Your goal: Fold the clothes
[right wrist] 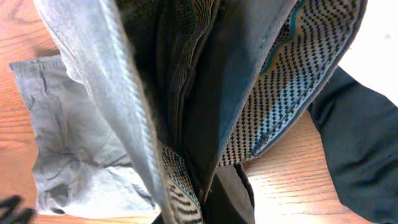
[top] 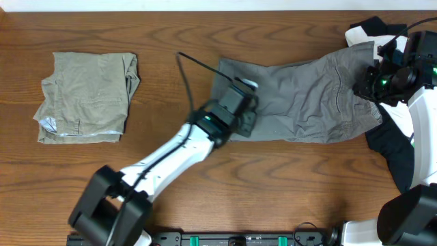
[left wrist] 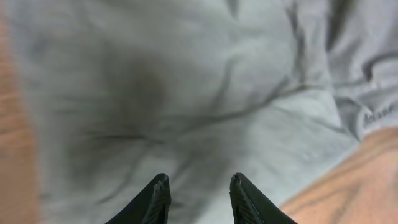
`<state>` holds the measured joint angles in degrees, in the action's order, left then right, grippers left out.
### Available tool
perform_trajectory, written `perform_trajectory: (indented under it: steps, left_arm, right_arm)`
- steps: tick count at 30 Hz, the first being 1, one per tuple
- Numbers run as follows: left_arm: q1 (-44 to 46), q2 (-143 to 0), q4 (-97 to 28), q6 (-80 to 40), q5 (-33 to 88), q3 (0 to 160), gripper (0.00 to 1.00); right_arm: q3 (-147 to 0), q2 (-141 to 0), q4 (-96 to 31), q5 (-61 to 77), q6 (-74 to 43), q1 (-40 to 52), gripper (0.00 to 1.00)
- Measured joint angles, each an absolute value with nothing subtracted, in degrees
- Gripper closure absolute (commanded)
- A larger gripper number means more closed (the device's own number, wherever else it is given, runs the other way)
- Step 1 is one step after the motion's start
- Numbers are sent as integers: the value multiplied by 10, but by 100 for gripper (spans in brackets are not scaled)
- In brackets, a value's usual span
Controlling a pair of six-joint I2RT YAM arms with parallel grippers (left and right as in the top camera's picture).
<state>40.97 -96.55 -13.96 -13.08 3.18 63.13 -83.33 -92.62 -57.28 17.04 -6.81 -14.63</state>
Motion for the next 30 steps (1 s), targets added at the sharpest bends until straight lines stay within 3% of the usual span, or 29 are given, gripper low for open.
perform_trajectory:
  steps: [12, 30]
  left_arm:
    - [489, -1027, -35, -131, 56, 630, 65]
    - [491, -1140, 36, -139, 62, 630, 65]
  right_arm:
    - [-833, -926, -572, 169, -72, -146, 99]
    - [-833, -926, -542, 240, -105, -110, 99]
